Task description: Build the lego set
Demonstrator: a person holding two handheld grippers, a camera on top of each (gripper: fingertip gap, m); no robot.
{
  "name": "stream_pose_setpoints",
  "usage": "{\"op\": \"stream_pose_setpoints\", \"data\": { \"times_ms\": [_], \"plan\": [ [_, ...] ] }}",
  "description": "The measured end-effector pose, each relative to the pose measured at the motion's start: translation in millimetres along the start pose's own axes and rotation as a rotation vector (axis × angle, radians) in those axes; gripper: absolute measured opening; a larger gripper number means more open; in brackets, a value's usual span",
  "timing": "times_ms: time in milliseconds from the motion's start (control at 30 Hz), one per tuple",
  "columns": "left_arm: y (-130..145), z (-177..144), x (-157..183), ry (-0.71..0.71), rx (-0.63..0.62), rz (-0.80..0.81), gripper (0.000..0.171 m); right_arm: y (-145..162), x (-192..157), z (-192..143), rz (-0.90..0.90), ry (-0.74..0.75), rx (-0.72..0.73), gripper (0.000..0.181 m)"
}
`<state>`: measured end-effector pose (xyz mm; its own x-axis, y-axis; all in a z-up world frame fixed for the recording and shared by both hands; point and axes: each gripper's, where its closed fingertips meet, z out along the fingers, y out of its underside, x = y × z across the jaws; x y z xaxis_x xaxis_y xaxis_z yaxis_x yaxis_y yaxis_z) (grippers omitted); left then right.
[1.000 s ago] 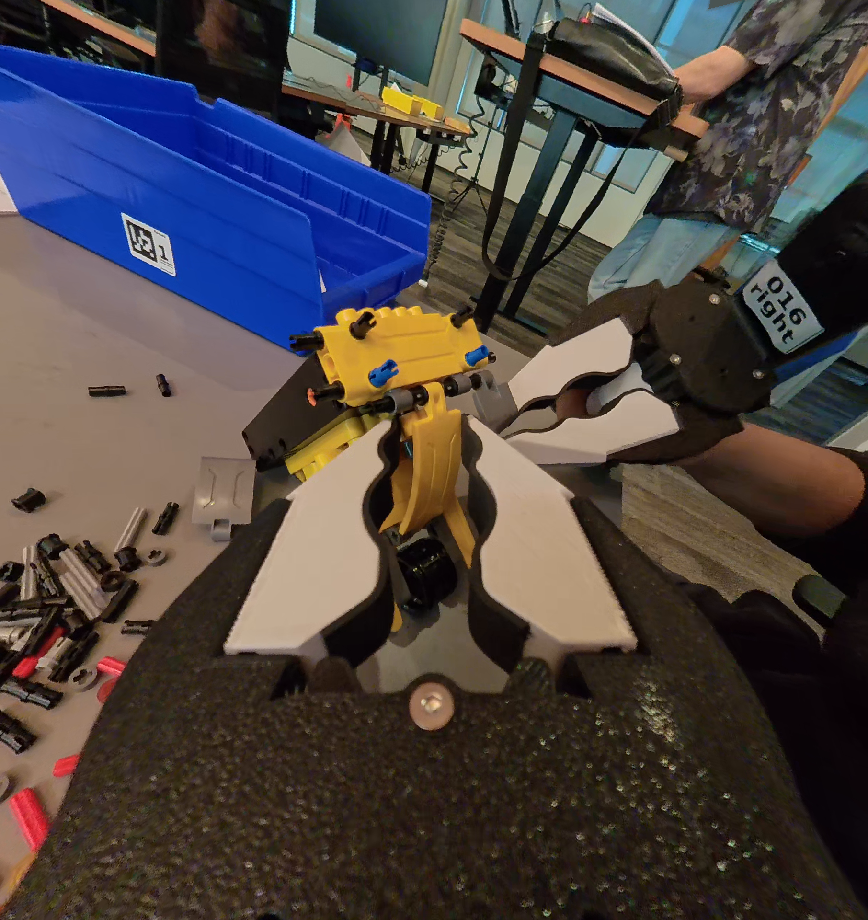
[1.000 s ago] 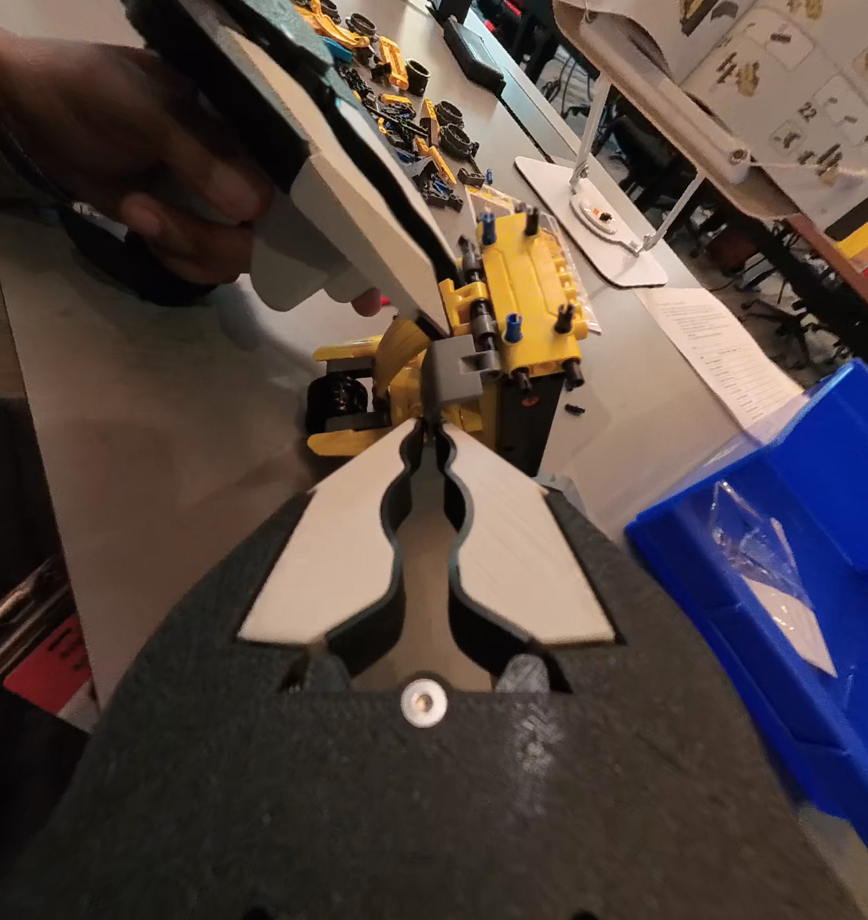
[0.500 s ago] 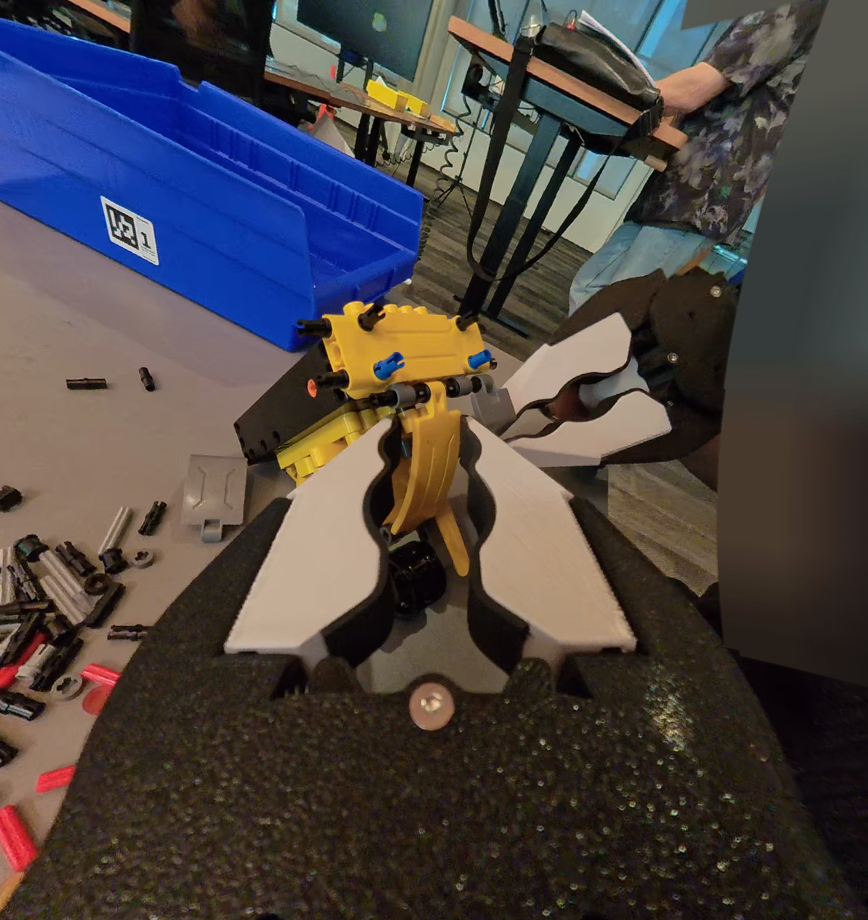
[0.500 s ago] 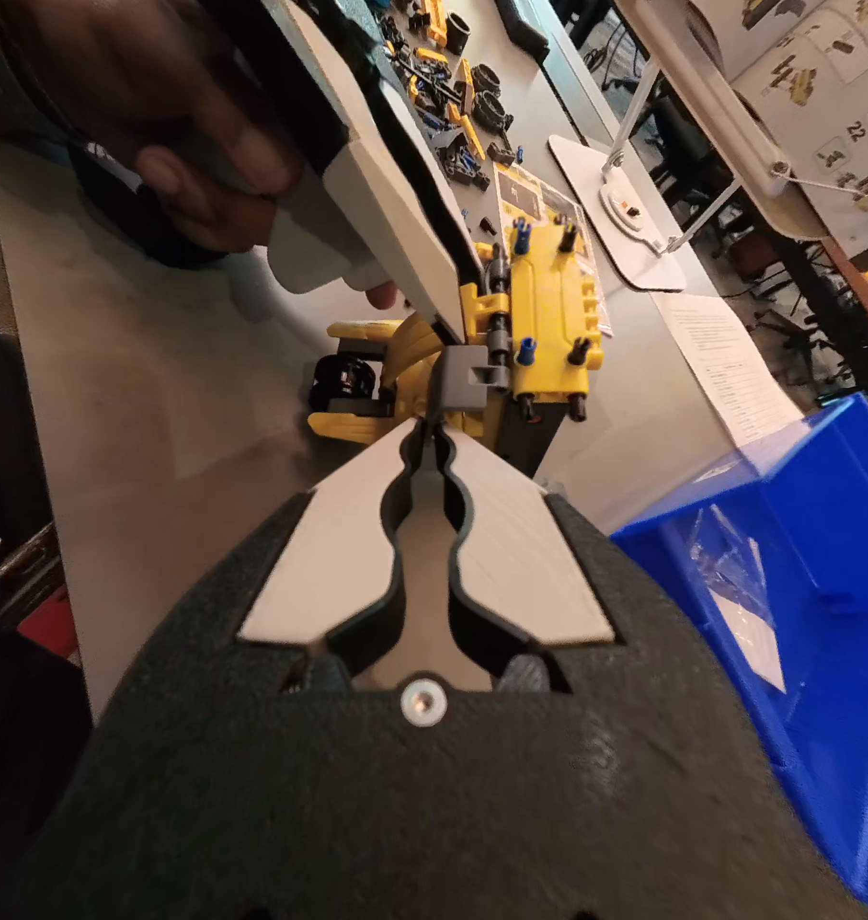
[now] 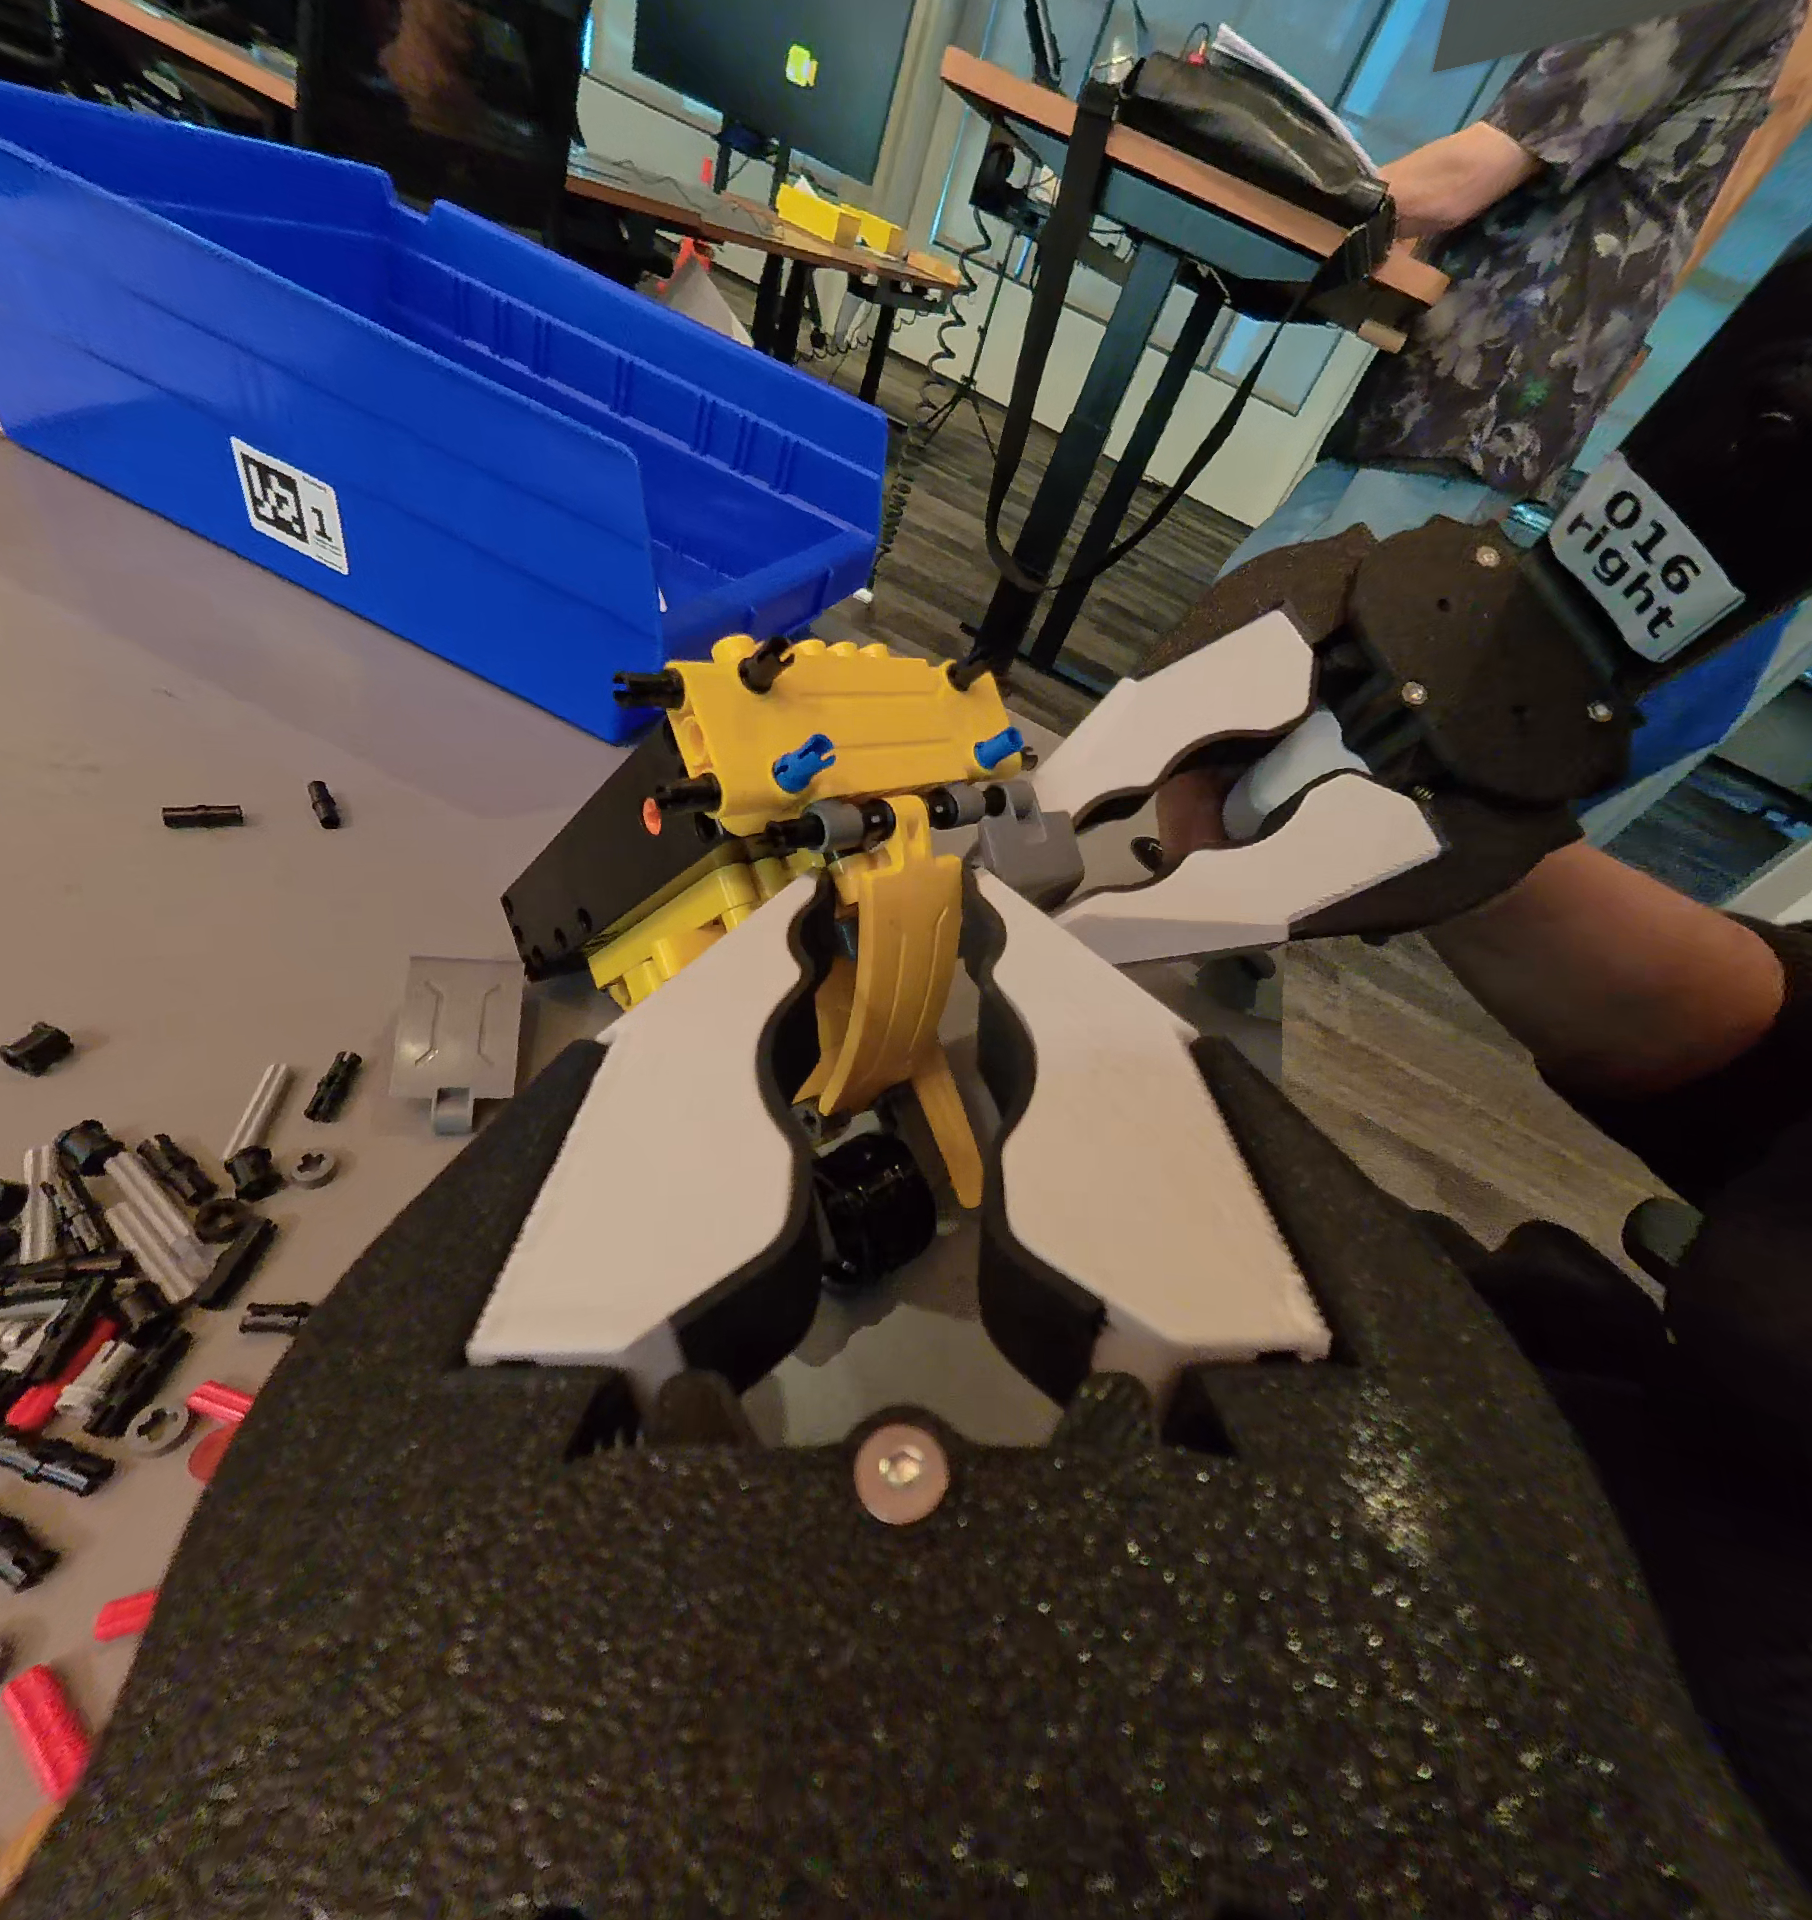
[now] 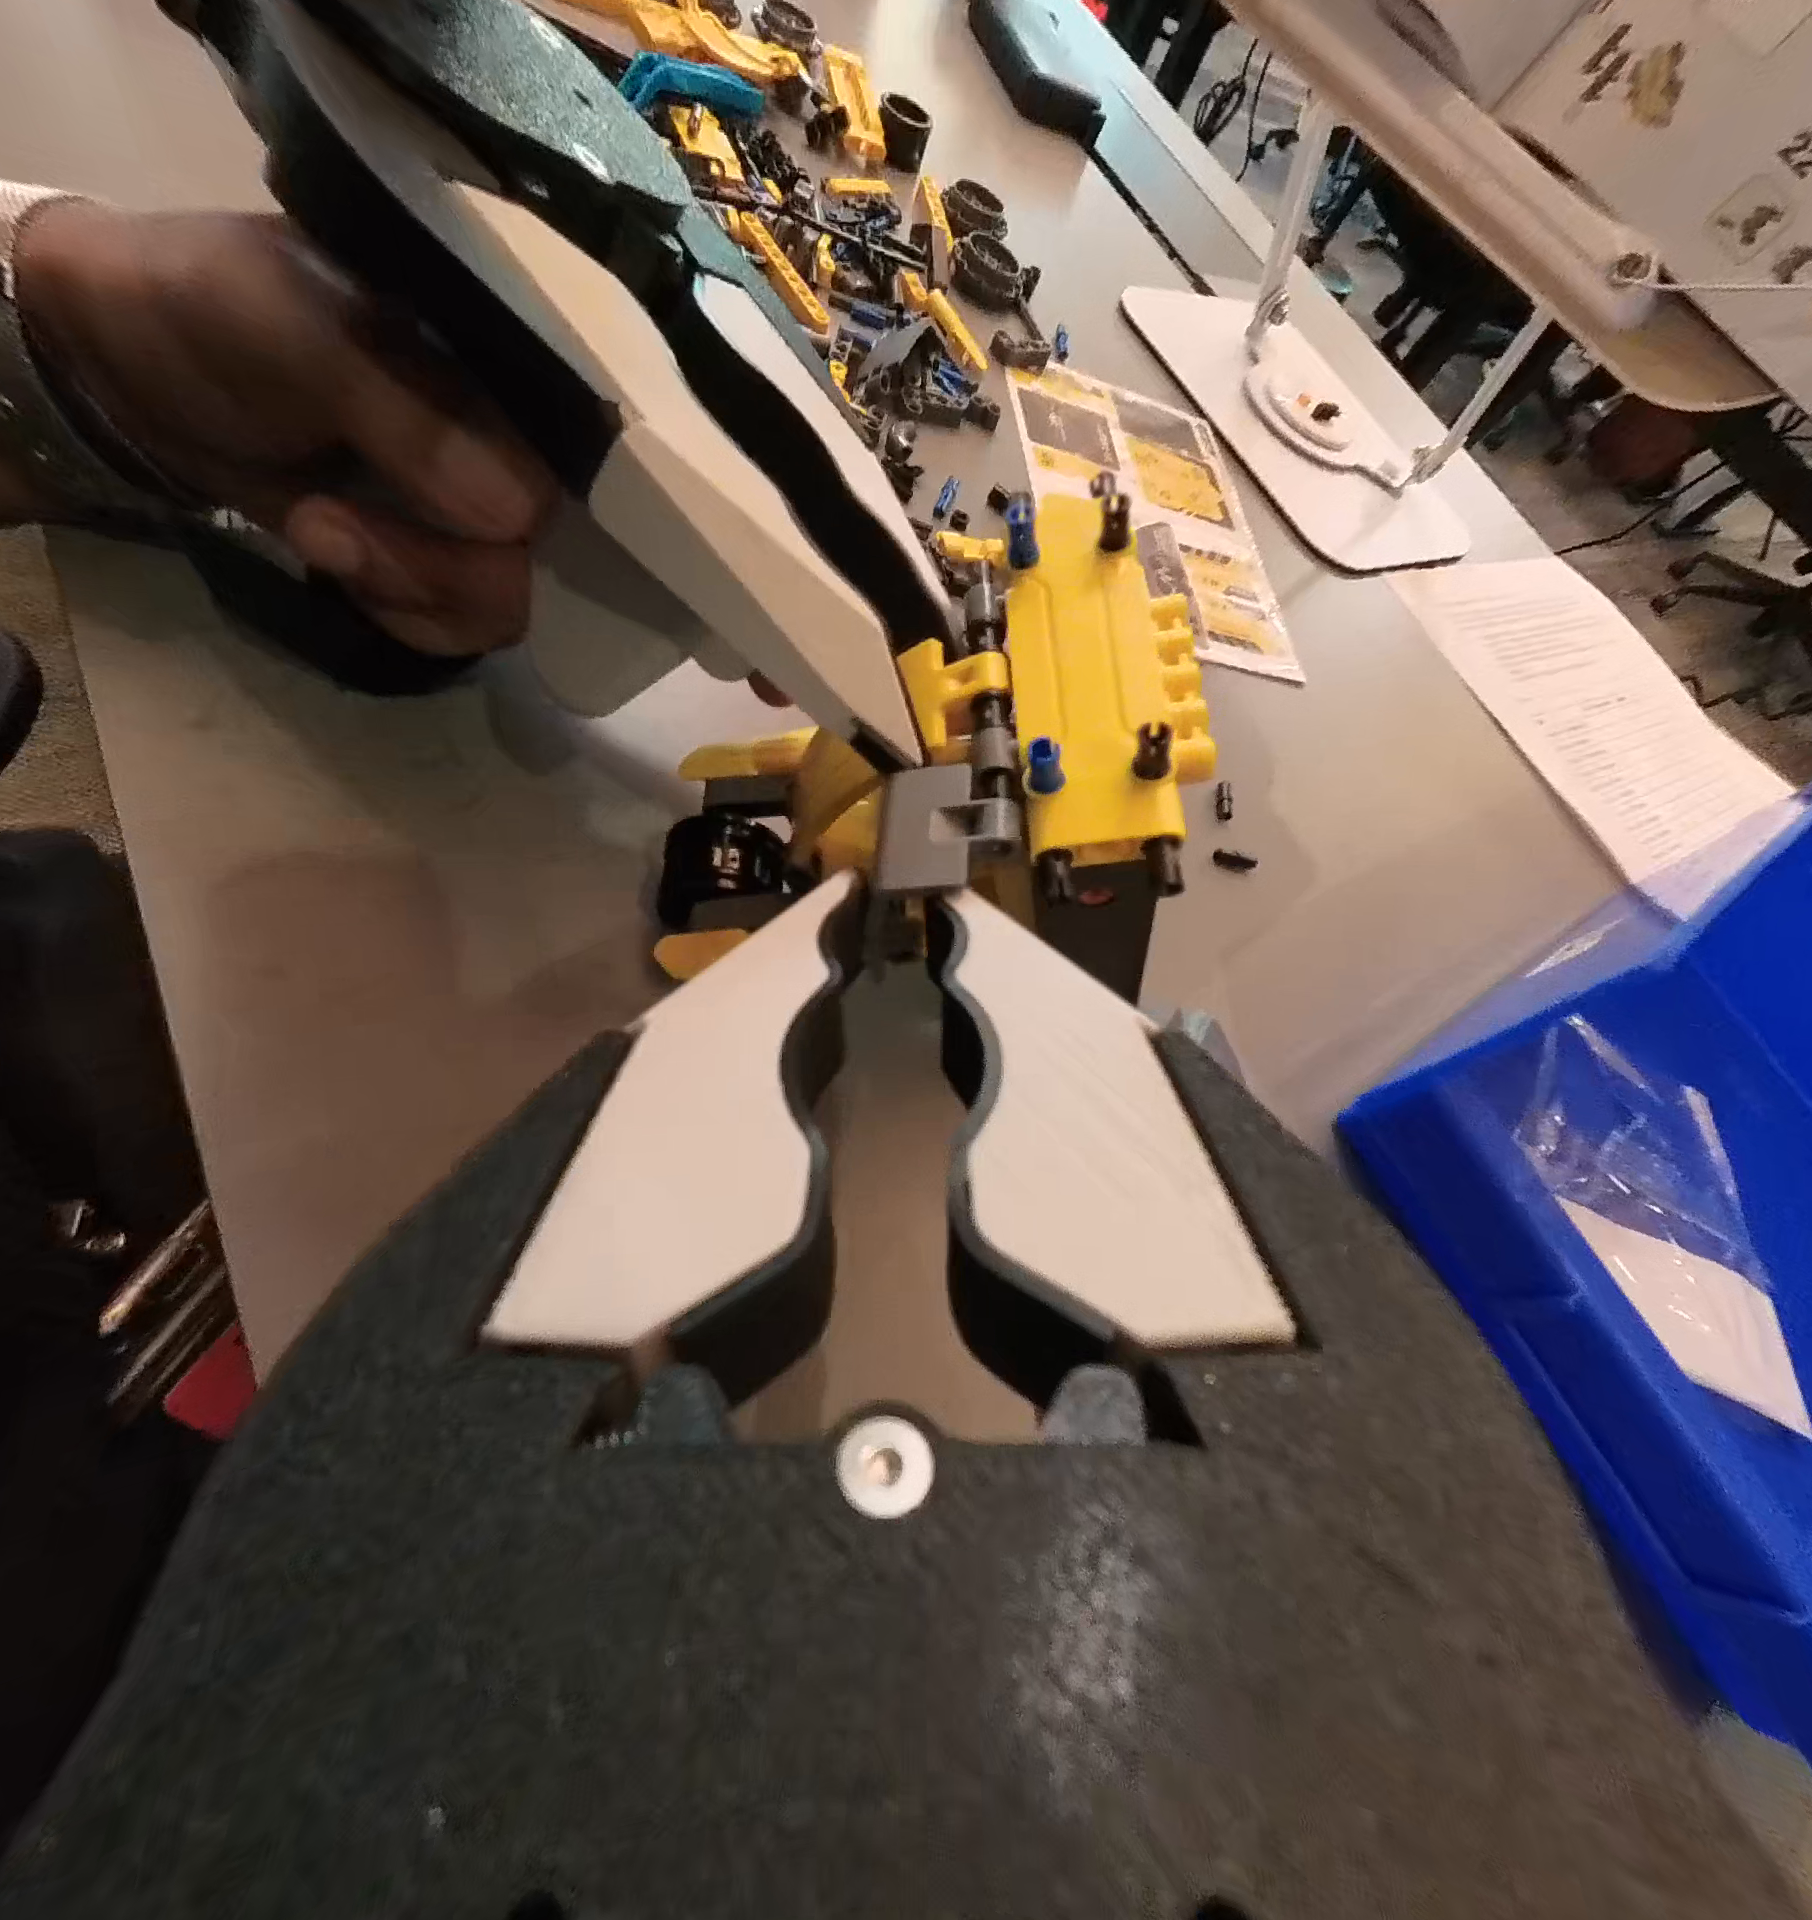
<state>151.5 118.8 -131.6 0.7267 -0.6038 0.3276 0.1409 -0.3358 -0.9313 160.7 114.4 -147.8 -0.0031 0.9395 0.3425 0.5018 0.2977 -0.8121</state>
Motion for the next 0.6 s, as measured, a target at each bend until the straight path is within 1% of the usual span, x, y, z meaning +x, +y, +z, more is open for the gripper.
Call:
{"op": "stream_pose_setpoints", "data": {
  "times_ms": [67,267,400,533,600],
  "plan": [
    [-0.7,-1.0,-1.0,-0.005,0.005,-0.004,0.024,-0.2,-0.2,1.3,0.004,0.011,-0.007,0.004],
    [-0.8,-2.9,-1.8,-0.007,0.006,-0.004,0.025,-1.9,1.6,1.8,0.012,0.022,0.030,0.002],
    [1.2,-8.1,-2.4,-0.029,-0.022,0.034,0.027,-5.3,2.1,2.4,0.014,-0.038,0.050,0.002],
    [12.9,-23.3,-9.9,-0.141,-0.117,0.112,0.032,-11.8,1.4,5.0,0.017,-0.093,0.063,0.001],
    [14.5,-33.6,-13.8,-0.201,-0.100,0.098,0.034,-13.6,0.1,6.4,0.024,-0.124,0.059,0.001]
  ]
}}
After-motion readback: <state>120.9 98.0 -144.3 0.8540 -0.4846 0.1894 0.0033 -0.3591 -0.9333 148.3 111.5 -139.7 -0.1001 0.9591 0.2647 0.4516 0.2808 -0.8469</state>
